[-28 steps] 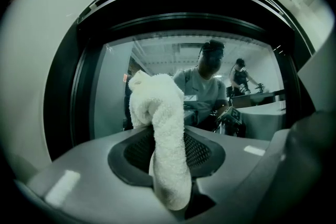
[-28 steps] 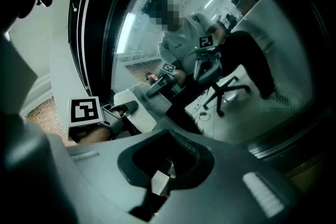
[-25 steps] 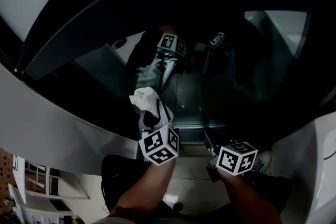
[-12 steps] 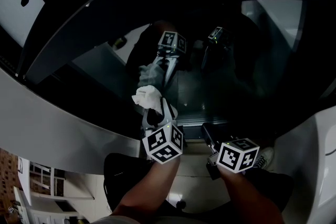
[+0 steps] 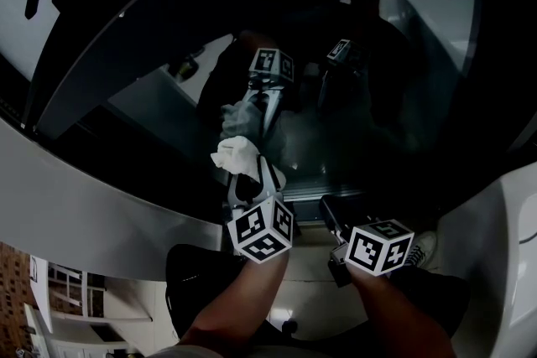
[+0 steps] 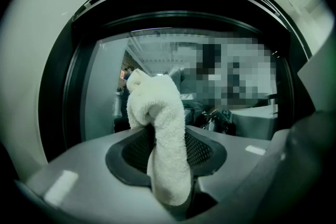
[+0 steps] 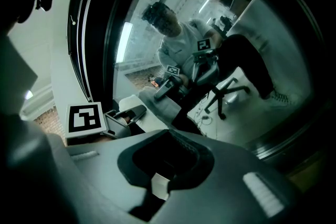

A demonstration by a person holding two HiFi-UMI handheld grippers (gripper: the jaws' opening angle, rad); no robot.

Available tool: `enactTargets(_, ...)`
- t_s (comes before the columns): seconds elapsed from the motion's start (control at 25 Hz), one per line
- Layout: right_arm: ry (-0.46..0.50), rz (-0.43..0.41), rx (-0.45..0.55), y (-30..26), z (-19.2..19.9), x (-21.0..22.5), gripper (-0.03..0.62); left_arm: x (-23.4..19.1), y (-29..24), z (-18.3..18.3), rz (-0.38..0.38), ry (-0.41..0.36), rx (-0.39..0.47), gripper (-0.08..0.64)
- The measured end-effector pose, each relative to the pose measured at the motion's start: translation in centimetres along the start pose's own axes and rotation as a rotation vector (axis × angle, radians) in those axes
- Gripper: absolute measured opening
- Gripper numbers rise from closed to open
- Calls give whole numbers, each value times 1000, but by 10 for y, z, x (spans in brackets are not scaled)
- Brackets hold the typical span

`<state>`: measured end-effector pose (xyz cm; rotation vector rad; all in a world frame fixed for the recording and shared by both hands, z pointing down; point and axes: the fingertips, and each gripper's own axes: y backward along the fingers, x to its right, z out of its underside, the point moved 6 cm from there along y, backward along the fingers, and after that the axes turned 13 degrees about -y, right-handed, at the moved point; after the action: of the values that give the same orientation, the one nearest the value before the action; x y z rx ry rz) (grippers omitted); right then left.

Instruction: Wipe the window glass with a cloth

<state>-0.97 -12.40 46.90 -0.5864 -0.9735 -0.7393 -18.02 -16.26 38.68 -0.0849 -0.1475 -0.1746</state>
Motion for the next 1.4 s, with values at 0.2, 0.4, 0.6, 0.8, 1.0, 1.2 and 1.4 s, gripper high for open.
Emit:
enactTargets(0.2,1,2,10,5,-3,1,0,8,1,0,12,2,-6,158)
enactTargets(0.4,-11,9,17,12,-6,7,0,18,2,0,23,5,-9,158)
enactTargets(0.6,-13,14,29,21,-10,9,0,26,3,0,32,4,-12,158)
enactTargets(0.8,-26,23,46,30,-15,16,0,38,4,0,48,4,-9,158)
enactTargets(1.0,-33,24,57,37,-17,18,0,52,7,0,76,3,-10,158)
enactTargets(1.2,-36,22,71,45,-21,18,0,63,9,-1,89,0,-11,156)
enactTargets(1.4,-39,21,84,54,-24,21,0,73,10,-1,97,-4,-15,156)
